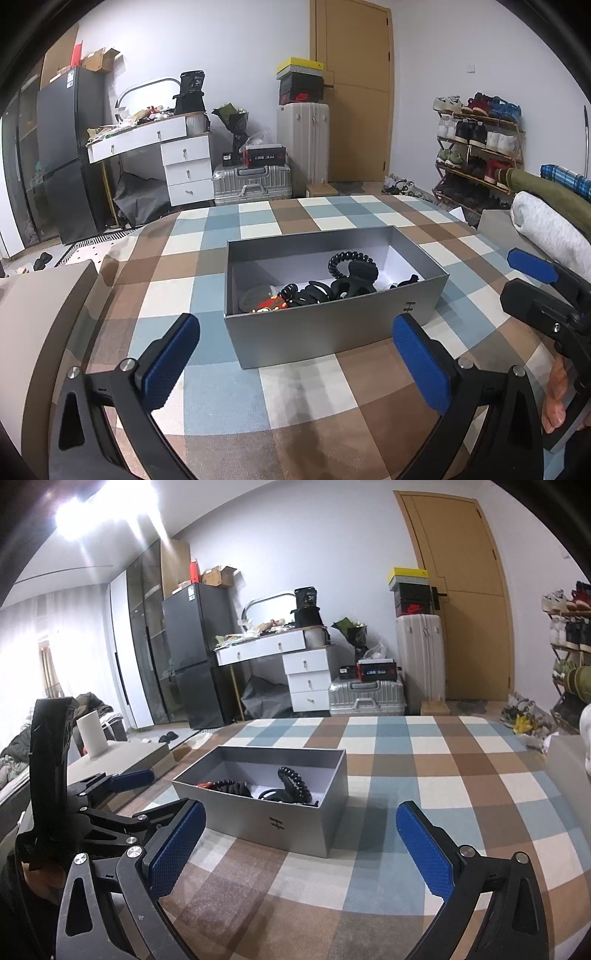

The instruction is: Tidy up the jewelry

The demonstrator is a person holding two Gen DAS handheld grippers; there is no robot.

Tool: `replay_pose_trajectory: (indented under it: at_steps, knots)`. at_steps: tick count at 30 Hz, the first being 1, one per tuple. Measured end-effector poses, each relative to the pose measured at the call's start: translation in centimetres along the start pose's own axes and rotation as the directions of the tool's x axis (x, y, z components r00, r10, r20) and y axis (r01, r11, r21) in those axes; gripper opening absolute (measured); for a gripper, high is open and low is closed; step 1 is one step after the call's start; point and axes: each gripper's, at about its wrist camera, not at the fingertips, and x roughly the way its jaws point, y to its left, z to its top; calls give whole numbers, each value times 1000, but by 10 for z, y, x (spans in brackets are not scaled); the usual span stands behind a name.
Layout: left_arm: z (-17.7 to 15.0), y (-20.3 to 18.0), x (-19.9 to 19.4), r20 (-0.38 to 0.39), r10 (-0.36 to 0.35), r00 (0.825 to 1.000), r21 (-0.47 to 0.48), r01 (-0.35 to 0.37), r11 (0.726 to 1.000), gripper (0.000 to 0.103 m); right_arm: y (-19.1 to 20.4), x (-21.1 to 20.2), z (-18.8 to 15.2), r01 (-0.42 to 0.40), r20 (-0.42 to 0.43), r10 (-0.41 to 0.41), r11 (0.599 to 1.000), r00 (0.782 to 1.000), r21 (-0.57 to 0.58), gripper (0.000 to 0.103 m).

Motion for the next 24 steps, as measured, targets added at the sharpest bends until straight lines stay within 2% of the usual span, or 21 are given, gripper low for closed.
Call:
replay_pose_trajectory:
  at_steps: [21,24]
  knots:
    - [1,0,-2,0,-10,1000,-11,10,1000,102,4,-1,-1,0,3,0,1000,1000,-20,103]
    - [0,-1,-4,15,11,1000,-11,-10,1000,102,4,-1,-1,2,2,-2,1000,1000,-17,103]
